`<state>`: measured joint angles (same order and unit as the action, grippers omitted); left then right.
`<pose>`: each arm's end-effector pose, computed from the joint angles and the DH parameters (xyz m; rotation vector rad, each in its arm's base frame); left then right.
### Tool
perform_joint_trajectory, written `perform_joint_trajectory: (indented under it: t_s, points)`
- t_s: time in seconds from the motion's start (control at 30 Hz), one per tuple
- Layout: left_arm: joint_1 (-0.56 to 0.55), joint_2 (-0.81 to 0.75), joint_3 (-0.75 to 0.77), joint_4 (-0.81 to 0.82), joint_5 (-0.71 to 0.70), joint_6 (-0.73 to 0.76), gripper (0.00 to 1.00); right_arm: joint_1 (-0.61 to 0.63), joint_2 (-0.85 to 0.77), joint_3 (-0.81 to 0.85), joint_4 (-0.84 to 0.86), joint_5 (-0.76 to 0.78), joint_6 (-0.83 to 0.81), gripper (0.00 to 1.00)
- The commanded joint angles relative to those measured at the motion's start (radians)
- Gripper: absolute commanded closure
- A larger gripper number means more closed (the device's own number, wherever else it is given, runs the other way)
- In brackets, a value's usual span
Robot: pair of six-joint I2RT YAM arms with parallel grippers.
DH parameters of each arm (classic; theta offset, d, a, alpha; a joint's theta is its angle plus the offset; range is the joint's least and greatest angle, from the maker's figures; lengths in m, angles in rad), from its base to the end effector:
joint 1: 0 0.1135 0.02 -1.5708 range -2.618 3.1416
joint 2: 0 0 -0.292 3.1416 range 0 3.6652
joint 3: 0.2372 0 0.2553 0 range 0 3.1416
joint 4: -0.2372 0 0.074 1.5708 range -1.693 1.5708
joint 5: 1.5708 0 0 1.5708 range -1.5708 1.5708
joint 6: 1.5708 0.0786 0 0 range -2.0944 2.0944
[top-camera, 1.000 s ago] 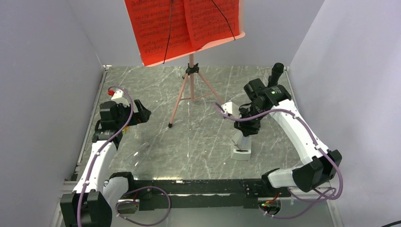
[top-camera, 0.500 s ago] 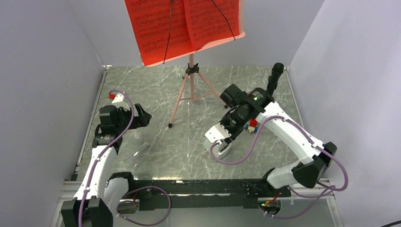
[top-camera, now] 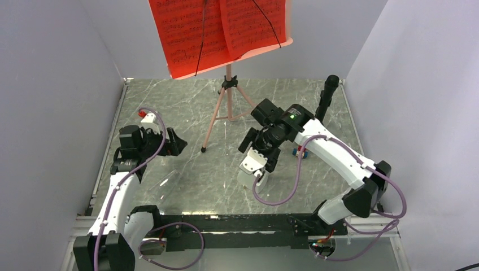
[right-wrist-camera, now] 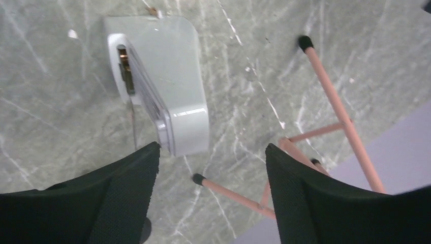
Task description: Pack up the instrument practice props
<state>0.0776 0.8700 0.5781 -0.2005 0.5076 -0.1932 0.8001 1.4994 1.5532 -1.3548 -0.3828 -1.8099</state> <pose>0.2147 -0.0216 0.2553 0.0380 2.0470 -0.5939 0.1760 0.2234 0.3364 -2.6331 0.6430 0.2816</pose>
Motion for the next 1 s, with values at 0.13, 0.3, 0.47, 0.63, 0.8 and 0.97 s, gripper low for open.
perform_joint_trajectory:
  t_s: [0.13, 0.3, 0.47, 0.63, 0.8, 0.97]
  points:
    - [-0.038, 0.067, 0.144, -0.100, 0.464, 0.431, 0.01, -0.073, -0.157, -0.005, 0.110, -0.044, 0.267, 0.19]
    - [-0.249, 0.142, 0.283, -0.306, 0.483, 0.740, 0.01, -0.189, -0.246, -0.077, 0.193, -0.148, 0.611, 0.19]
    - [-0.449, 0.278, 0.411, -0.337, 0.478, 0.844, 0.01, -0.354, -0.312, -0.194, 0.340, -0.327, 1.009, 0.18]
    - [-0.597, 0.481, 0.640, -0.501, 0.433, 1.160, 0.06, -0.450, -0.386, -0.315, 0.468, -0.420, 1.279, 0.18]
    - [-0.700, 0.670, 0.857, -0.792, 0.430, 1.454, 0.08, -0.506, -0.408, -0.344, 0.469, -0.458, 1.335, 0.18]
    - [-0.792, 0.754, 0.909, -0.818, 0.414, 1.532, 0.11, -0.547, -0.449, -0.367, 0.519, -0.419, 1.439, 0.14]
